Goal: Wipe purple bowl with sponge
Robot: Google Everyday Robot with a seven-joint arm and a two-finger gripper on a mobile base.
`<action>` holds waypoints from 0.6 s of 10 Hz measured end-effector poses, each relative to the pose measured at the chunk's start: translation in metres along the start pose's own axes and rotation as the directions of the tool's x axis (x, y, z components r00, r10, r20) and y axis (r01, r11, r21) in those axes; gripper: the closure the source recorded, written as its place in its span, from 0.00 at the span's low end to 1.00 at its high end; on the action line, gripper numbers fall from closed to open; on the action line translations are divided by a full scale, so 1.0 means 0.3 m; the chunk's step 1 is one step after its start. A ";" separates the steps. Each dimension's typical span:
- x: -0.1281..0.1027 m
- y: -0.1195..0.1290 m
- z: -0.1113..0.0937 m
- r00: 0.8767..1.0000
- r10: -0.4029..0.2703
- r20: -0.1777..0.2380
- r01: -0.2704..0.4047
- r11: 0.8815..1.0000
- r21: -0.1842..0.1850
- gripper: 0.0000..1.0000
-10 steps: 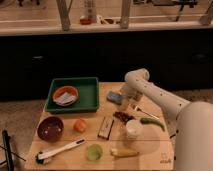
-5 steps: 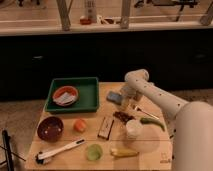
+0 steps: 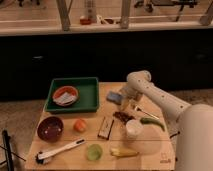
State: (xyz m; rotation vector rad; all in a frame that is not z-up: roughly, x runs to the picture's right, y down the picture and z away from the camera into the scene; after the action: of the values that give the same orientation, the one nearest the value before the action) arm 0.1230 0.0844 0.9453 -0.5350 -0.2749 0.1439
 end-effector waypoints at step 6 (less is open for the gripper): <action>-0.037 -0.018 0.037 0.998 0.031 0.057 -0.031 0.999 -0.006 0.20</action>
State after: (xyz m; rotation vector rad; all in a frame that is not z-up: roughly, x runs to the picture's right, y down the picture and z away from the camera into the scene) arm 0.1094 0.0830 0.9548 -0.5413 -0.3232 0.1892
